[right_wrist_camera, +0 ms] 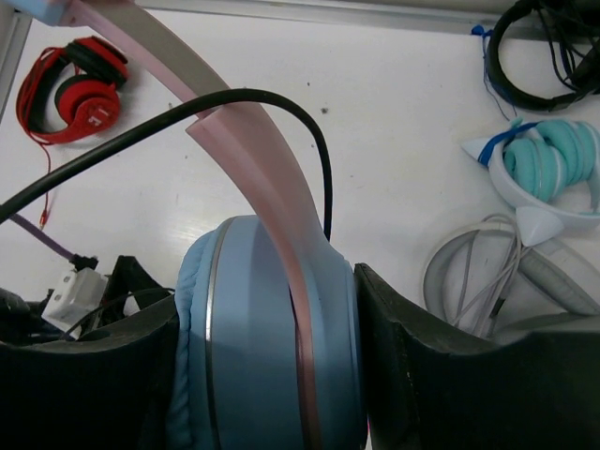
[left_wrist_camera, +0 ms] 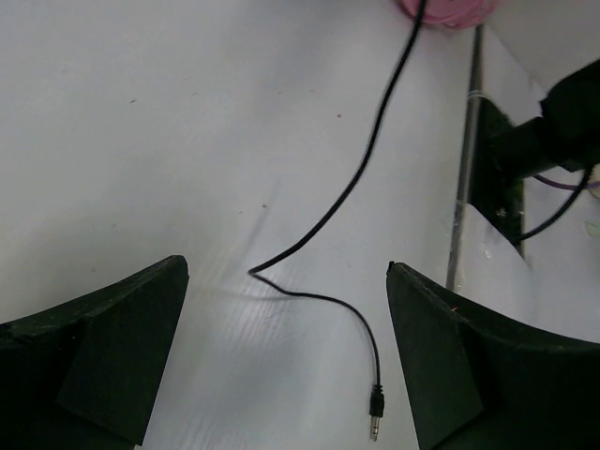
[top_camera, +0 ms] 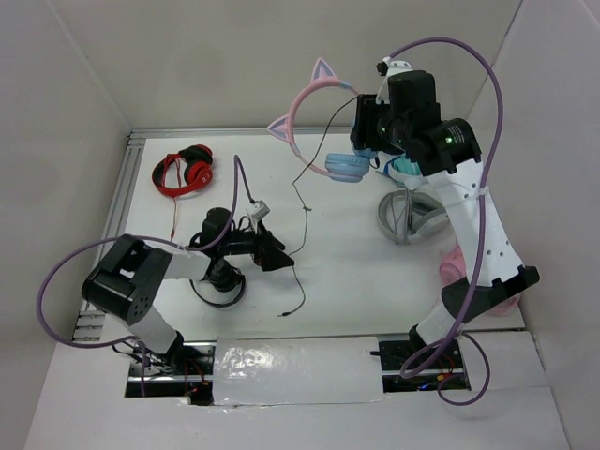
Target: Wrap the headphones
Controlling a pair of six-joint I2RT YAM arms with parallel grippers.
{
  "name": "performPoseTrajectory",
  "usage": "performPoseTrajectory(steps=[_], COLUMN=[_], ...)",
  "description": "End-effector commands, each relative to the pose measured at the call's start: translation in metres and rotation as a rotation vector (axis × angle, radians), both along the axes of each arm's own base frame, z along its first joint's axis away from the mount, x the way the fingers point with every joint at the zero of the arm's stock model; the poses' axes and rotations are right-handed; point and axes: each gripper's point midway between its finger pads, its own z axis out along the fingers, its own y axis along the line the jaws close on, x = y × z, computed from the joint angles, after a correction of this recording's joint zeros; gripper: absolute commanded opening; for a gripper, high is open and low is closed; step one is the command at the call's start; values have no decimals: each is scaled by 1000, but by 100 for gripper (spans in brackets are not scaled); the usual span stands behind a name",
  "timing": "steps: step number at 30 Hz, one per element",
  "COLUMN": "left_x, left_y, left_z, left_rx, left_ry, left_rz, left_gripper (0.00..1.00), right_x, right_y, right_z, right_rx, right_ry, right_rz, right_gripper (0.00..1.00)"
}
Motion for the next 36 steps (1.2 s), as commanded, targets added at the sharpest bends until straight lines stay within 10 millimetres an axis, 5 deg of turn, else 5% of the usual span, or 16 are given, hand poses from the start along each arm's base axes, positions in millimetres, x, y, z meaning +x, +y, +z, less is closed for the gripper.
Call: performPoseTrajectory(steps=[1, 11, 12, 13, 16, 17, 19, 20, 24, 28, 36], left_x=[-22, -1, 1, 9, 18, 22, 30, 43, 103, 169, 210], left_y=[-23, -53, -54, -56, -61, -62, -61, -56, -20, 43, 87], left_z=[33, 16, 16, 19, 17, 15, 14, 15, 26, 40, 118], left_rx=[-161, -132, -128, -123, -91, -77, -64, -43, 36, 122, 102], left_ry=[-169, -196, -189, -187, -129, -97, -89, -75, -11, 72, -105], left_rz=[-208, -222, -220, -199, -208, -192, -151, -66, 217, 458, 536], left_gripper=[99, 96, 89, 71, 50, 28, 10, 0, 0, 0, 0], right_x=[0, -13, -15, -15, -22, -24, -25, -26, -32, -43, -36], right_y=[9, 22, 23, 21, 24, 26, 25, 23, 21, 21, 21], right_z=[22, 34, 38, 40, 49, 51, 53, 52, 41, 23, -75], right_rx=[58, 109, 116, 124, 159, 169, 172, 167, 98, -28, -346], right_ry=[-38, -38, -43, -48, -56, -57, -60, -57, -61, -108, 30], right_rz=[13, 123, 133, 137, 199, 217, 230, 228, 318, 459, 588], right_gripper=[0, 0, 0, 0, 0, 0, 0, 0, 0, 0, 0])
